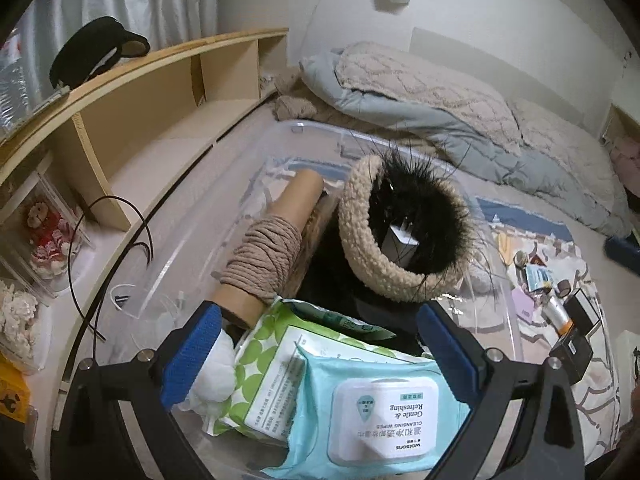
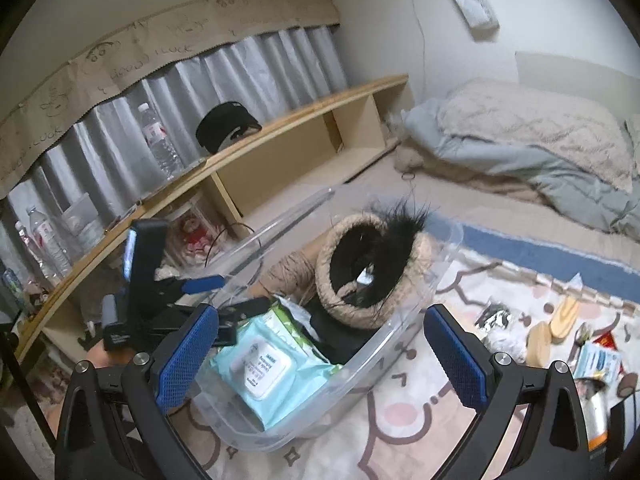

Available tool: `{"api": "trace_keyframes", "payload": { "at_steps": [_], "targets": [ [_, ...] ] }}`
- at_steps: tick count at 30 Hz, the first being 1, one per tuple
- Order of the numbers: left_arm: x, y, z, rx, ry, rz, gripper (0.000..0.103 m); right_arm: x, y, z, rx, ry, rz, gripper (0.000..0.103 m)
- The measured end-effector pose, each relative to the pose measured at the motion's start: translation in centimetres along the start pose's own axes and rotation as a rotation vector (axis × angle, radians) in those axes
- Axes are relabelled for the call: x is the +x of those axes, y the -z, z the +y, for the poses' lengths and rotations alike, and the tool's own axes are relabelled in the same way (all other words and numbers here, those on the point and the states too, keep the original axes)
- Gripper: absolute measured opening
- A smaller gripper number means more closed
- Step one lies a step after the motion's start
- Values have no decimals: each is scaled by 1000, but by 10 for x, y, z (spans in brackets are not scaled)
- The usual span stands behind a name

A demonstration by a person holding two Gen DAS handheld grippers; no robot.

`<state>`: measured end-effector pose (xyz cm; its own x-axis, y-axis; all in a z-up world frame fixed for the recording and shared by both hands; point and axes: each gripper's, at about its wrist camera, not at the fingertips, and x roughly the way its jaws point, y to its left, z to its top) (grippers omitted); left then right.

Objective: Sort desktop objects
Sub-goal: 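Lower the tube into the clear bin and open the right tool, then withdraw the open right tool from the bin while the left tool holds the sachet above it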

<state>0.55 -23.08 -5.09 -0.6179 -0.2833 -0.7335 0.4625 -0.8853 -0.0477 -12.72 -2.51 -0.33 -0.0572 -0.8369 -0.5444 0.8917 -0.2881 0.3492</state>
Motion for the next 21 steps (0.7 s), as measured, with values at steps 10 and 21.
{"api": "trace_keyframes", "payload": {
  "at_steps": [10, 21],
  "targets": [
    [-16, 1, 11, -31, 21, -44, 99, 9, 7, 12, -57, 39, 11, 102],
    [-65, 7, -5, -3, 25, -155, 99, -19, 6, 28, -154, 86, -116, 102]
  ]
}}
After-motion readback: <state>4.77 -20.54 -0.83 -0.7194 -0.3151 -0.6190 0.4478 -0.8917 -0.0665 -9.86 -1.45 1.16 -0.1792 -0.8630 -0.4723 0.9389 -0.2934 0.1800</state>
